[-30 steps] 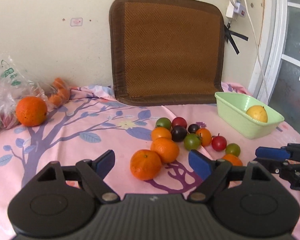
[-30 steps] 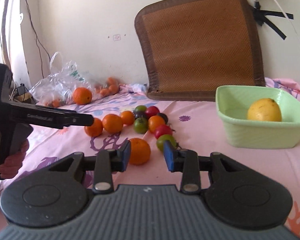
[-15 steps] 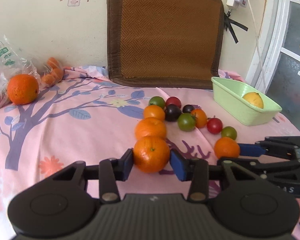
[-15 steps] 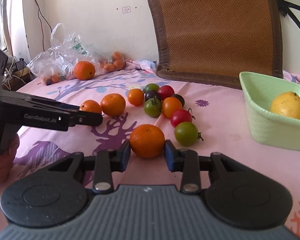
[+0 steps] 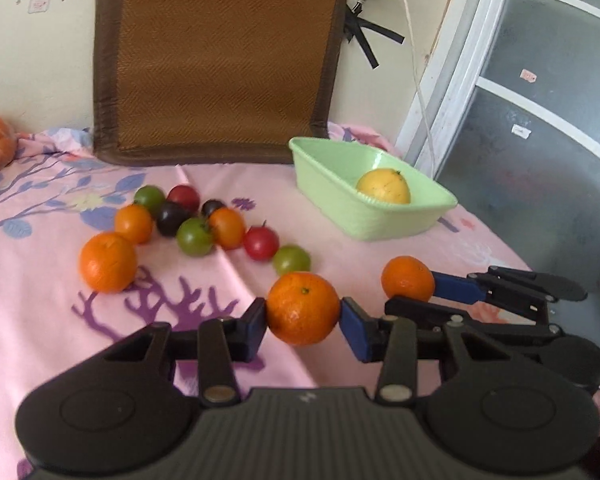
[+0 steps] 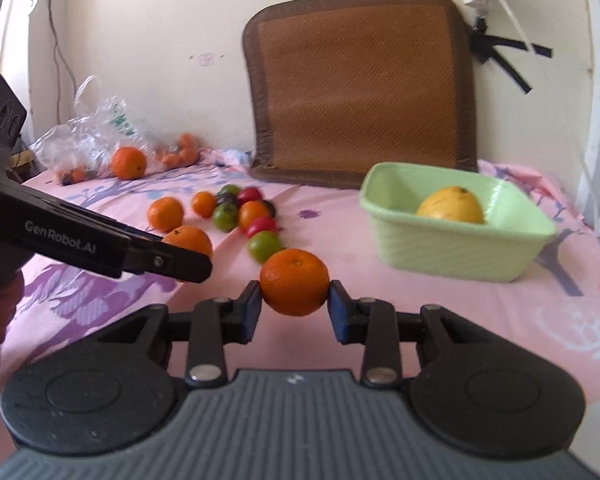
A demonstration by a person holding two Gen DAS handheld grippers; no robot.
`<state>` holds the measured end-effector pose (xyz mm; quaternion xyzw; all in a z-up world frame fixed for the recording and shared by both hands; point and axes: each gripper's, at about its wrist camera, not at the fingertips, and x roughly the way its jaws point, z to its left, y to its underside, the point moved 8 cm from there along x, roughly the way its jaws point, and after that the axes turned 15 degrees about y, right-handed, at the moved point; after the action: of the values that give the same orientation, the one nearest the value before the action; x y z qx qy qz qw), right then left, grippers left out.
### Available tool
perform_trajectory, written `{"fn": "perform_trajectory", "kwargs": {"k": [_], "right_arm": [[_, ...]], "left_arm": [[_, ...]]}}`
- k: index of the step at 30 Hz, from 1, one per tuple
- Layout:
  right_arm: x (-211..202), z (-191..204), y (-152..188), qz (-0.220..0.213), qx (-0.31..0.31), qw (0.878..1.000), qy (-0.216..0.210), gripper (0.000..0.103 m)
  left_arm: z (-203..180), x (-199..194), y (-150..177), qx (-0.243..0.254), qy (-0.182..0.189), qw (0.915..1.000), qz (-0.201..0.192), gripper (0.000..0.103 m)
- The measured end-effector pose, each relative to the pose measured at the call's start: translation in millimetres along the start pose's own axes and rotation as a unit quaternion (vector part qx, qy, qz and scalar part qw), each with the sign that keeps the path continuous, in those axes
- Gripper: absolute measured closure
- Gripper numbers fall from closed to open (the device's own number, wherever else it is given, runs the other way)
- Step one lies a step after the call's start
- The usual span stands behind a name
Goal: Organize fruits
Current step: 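Carry the mandarin into the green basket and open the left gripper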
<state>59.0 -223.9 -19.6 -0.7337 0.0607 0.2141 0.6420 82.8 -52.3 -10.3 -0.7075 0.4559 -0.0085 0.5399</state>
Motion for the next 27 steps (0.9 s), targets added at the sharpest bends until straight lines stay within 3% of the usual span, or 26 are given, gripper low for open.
{"fn": "perform_trajectory", "kwargs": {"k": [4,8,11,15,17,23,27], "right_arm": [[10.6,-56.9,-25.3,-0.037,0.045,0.996,0.065,0.065],[34.3,-92.5,-29.5,-0.032,0.056,0.992,0.109,0.065],[49.7,-100.8,-25.4,-0.026,0.051,0.991,0.118,0.064],[57.6,-103.3,-22.7,-0.03,0.055,0.991,0.121,0.063],[56.5,-104.1,-22.9,-0.035,0.057,0.99,0.125,0.059],[45.4,-112.2,-25.4,-0.062,0.083,0.987,0.125,0.055],[32.1,-117.1,-28.0,-0.089,0.1,0.983,0.128,0.056]], "left_arm": [[-18.5,28.7,-52.8,0.028,0.011,0.9993,-0.022,0.063],[-35.8,75.1,-91.9,0.05,0.021,0.9984,-0.017,0.063],[-40.8,107.4,-100.5,0.068,0.006,0.9976,-0.003,0.063],[-30.4,133.6,-96.3,0.047,-0.007,0.9988,0.013,0.063],[-24.6,140.5,-90.9,0.047,-0.021,0.9985,0.02,0.058],[-33.8,118.0,-90.7,0.065,-0.02,0.9977,-0.005,0.05],[-36.4,49.9,-96.9,0.06,-0.013,0.9959,-0.067,0.049]]}}
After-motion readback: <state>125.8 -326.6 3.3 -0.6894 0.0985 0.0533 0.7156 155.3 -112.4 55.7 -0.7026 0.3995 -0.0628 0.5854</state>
